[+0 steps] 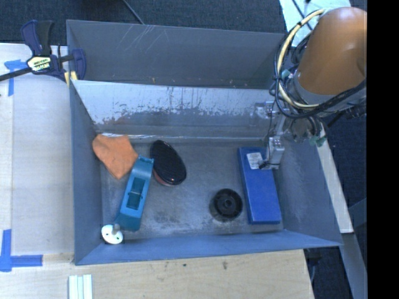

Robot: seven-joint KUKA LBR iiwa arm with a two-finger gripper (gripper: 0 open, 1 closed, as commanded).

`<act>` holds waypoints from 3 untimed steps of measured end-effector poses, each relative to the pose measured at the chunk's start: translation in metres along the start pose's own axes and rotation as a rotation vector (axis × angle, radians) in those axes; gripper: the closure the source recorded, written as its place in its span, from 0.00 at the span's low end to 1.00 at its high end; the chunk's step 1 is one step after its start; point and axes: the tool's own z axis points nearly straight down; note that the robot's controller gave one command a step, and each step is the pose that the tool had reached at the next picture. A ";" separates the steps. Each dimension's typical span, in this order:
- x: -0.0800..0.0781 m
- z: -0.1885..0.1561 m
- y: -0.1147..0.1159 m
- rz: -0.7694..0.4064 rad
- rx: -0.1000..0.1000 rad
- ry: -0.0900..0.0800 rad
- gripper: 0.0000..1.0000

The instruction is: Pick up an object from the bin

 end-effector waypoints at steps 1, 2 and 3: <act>-0.001 -0.005 0.000 -0.001 0.001 -0.009 0.00; 0.017 0.063 0.006 0.054 0.000 -0.012 0.00; 0.048 0.152 0.015 0.089 0.000 -0.011 0.00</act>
Offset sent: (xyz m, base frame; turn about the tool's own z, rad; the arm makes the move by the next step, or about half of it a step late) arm -0.0501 0.0159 -0.1732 0.1419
